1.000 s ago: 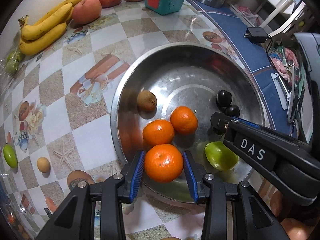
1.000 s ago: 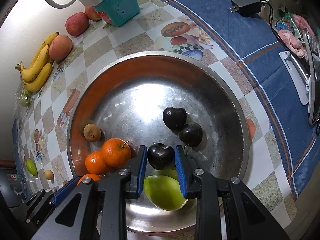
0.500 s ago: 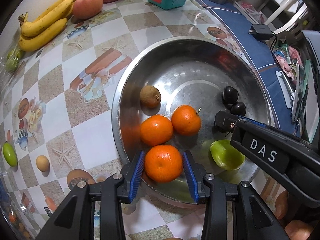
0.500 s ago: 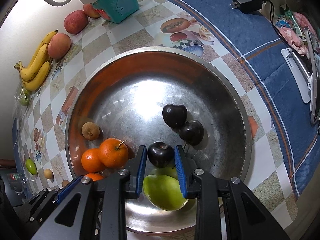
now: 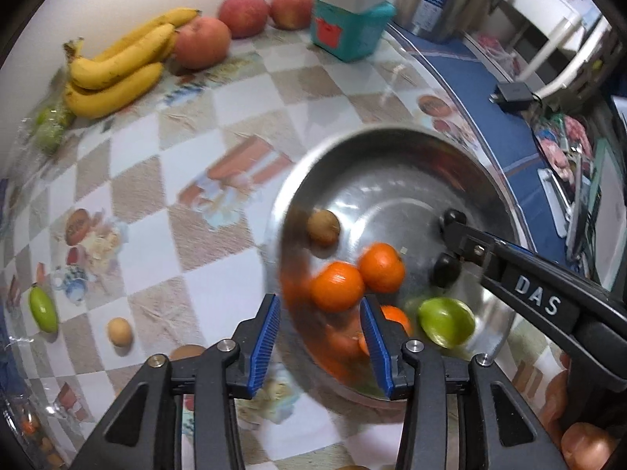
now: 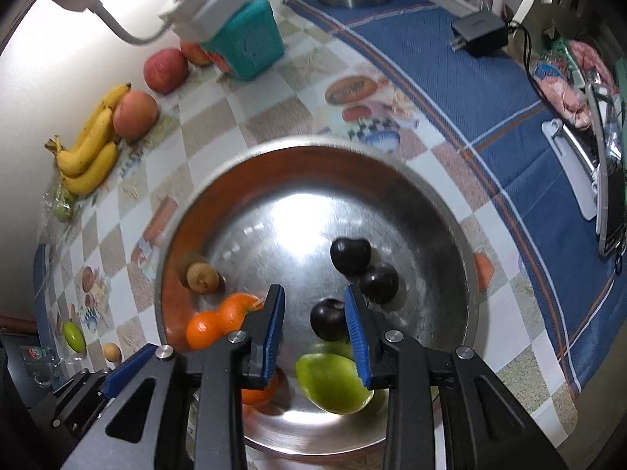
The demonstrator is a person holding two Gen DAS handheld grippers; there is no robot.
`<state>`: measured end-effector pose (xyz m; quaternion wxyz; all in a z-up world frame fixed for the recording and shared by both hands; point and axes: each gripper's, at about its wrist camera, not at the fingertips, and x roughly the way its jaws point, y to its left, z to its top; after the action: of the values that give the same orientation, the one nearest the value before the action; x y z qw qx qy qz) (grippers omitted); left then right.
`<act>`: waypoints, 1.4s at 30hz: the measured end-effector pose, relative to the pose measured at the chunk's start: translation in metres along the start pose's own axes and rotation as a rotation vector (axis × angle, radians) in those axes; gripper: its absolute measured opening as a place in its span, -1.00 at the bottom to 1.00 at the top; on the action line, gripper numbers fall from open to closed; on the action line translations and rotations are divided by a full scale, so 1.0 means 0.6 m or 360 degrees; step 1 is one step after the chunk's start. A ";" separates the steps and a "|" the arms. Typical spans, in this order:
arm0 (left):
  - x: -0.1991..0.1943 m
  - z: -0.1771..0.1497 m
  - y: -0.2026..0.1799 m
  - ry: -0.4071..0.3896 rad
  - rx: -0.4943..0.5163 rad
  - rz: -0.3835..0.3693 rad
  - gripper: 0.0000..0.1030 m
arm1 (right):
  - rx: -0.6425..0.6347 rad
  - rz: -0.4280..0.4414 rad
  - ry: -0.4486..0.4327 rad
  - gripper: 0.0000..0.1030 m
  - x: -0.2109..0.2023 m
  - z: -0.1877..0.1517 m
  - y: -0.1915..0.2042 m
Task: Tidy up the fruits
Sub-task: 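Lower the plum and orange into the bowl and open both grippers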
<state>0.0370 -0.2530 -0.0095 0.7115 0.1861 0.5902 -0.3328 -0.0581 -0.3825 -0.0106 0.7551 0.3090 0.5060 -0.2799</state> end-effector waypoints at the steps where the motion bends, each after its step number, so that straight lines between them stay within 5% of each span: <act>1: -0.002 0.000 0.008 -0.0009 -0.0016 0.0009 -0.03 | -0.0003 -0.0002 -0.0014 -0.37 -0.002 0.001 0.001; 8: -0.010 0.000 0.051 -0.0045 -0.0115 0.0071 0.00 | -0.0011 -0.0018 -0.0011 -0.37 0.004 0.002 0.004; 13: -0.017 -0.001 0.077 -0.0069 -0.0171 0.0146 0.23 | -0.0032 -0.0039 -0.0021 -0.37 0.003 0.000 0.006; 17: -0.020 -0.002 0.090 -0.0083 -0.0190 0.0165 0.32 | -0.0055 -0.0070 -0.0003 0.07 0.009 -0.002 0.013; 28: -0.025 -0.005 0.101 -0.0101 -0.0180 0.0177 0.65 | -0.0147 -0.0192 -0.0038 0.33 0.013 -0.005 0.039; 31: -0.026 -0.005 0.098 -0.0114 -0.0153 0.0206 0.82 | -0.0158 -0.0211 -0.0052 0.62 0.014 -0.006 0.042; 42: -0.017 -0.005 0.101 -0.0106 -0.0110 0.0265 0.99 | -0.0113 -0.0177 -0.0065 0.74 0.019 -0.009 0.042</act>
<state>0.0761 -0.2053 -0.0082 0.7619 0.1987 0.5599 -0.2580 -0.0391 -0.3633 -0.0182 0.7590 0.2476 0.5166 -0.3094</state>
